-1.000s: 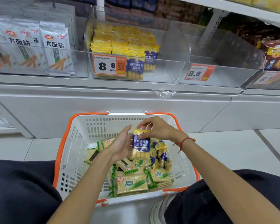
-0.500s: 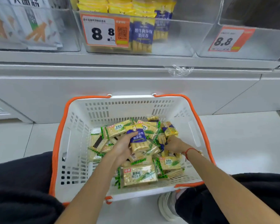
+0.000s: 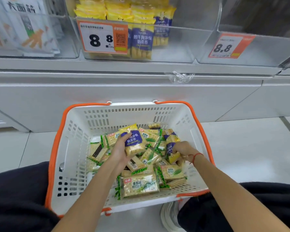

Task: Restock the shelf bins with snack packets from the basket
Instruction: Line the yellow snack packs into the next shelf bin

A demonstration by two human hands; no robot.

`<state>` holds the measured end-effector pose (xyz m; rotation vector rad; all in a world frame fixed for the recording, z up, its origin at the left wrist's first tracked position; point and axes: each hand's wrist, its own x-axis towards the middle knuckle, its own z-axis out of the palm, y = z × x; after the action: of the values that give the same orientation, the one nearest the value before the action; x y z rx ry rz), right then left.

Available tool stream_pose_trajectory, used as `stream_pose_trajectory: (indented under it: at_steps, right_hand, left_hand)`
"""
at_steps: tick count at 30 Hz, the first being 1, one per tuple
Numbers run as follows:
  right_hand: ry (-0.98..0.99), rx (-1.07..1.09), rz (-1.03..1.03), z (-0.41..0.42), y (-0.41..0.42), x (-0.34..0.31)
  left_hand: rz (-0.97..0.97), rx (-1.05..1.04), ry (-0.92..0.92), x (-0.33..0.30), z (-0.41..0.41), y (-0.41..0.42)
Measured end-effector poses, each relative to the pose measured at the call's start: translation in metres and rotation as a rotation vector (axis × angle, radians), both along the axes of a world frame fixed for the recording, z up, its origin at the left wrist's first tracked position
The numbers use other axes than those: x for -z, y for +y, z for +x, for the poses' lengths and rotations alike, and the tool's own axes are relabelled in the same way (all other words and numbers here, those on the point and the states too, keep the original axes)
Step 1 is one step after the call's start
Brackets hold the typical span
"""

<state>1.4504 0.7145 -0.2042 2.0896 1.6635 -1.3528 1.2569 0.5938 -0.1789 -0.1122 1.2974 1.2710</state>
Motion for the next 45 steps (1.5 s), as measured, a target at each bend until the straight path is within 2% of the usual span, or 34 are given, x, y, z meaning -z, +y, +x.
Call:
stream_pose_trajectory:
  at_steps: [2,6,13,15,18,21,24,27,33,35,38,40,43,45]
  right_hand:
    - [0.186,0.159,-0.115,0.009,0.007,-0.024]
    - [0.543,0.213,-0.267,0.014,0.013,-0.082]
    - [0.855,-0.009,-0.188,-0.013,0.024,-0.200]
    - [0.820,-0.134,-0.109,-0.020,0.025,-0.230]
    - [0.647,-0.289,0.077,-0.025,0.026,-0.258]
    - [0.501,-0.556,0.099,-0.033,0.020,-0.275]
    - [0.518,-0.725,0.139,-0.056,0.007,-0.282]
    - [0.612,-0.646,0.223,-0.082,-0.002,-0.281]
    - [0.773,-0.397,0.601,-0.106,-0.007,-0.284]
    - [0.765,-0.373,0.726,-0.110,-0.011,-0.286]
    - [0.626,-0.396,1.055,-0.117,-0.013,-0.286]
    - [0.590,-0.384,1.193,-0.121,-0.009,-0.286]
    - [0.600,-0.240,1.228,-0.129,0.000,-0.286]
    - [0.576,-0.155,1.165,-0.133,0.012,-0.293]
  left_hand:
    - [-0.007,0.010,0.032,-0.014,0.004,-0.001]
    - [0.050,0.038,0.095,-0.051,0.007,0.007]
    - [0.190,0.068,0.271,-0.144,-0.006,0.041]
    - [0.210,0.122,0.349,-0.174,-0.015,0.051]
    - [0.250,0.221,0.537,-0.209,-0.036,0.058]
    - [0.258,0.371,0.717,-0.223,-0.052,0.056]
    - [0.295,0.452,0.746,-0.218,-0.053,0.044]
    - [0.329,0.478,0.683,-0.213,-0.045,0.042]
    - [0.442,0.250,0.335,-0.222,-0.042,0.052]
    - [0.510,0.250,0.290,-0.227,-0.046,0.053]
    - [0.581,0.295,0.238,-0.234,-0.051,0.053]
    - [0.611,0.302,0.181,-0.237,-0.049,0.053]
    - [0.626,0.266,0.169,-0.241,-0.045,0.060]
    - [0.623,0.232,0.249,-0.247,-0.048,0.072]
